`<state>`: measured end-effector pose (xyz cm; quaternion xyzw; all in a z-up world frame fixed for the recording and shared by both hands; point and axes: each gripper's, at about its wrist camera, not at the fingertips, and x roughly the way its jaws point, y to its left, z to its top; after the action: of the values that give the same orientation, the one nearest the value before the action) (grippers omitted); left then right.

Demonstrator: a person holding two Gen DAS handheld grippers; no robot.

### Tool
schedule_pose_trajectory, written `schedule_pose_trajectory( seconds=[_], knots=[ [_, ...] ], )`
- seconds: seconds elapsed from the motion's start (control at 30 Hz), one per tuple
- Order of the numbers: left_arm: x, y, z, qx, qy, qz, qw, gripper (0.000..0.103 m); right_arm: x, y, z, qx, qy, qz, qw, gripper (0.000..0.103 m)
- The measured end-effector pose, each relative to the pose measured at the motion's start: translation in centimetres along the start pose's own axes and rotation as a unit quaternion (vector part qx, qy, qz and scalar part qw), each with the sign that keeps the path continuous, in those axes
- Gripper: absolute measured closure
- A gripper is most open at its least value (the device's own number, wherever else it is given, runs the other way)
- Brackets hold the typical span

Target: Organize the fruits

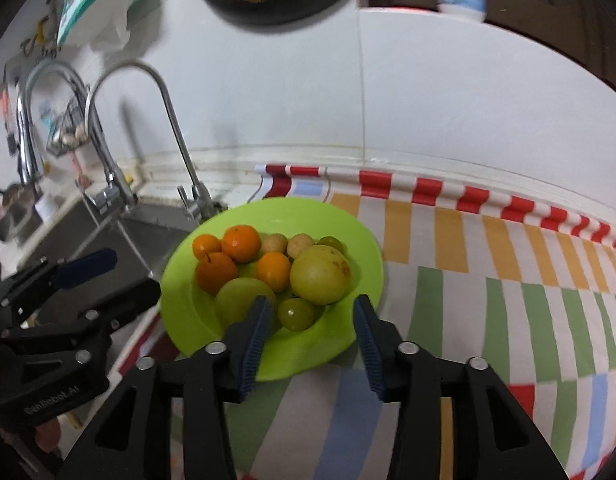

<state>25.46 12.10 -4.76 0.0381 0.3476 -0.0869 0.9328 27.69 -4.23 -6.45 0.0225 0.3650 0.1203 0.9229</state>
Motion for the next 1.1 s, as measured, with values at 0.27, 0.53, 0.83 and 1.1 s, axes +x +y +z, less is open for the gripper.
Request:
schedule_pose_trajectory(
  seconds=[0.27,0.53,0.83,1.1],
  knots=[
    [-4.5,-0.3,-0.3,0.011,-0.051,-0.005,0.9986,0.021,-5.4,1.3,-1.3,0.007,-0.057,-0.04,0.998,0.039],
    [-8.4,-1.5,-1.1,0.025,-0.084,-0.002,0.9962,0.014,-10.6,1.2,-3.3,0.023,-0.097,-0.079,0.992,0.032],
    [-12.3,-4.5,-2.7,0.013,-0.097,-0.001,0.9952,0.009,-15.9,0.2,-5.1,-0.003,-0.11,-0.099,0.989,0.027],
    [-15.8,-6.8,-4.4,0.008,-0.106,0.007,0.9943,0.008,-20.2,-0.5,-6.7,-0.011,-0.126,-0.095,0.987,0.024]
  ],
)
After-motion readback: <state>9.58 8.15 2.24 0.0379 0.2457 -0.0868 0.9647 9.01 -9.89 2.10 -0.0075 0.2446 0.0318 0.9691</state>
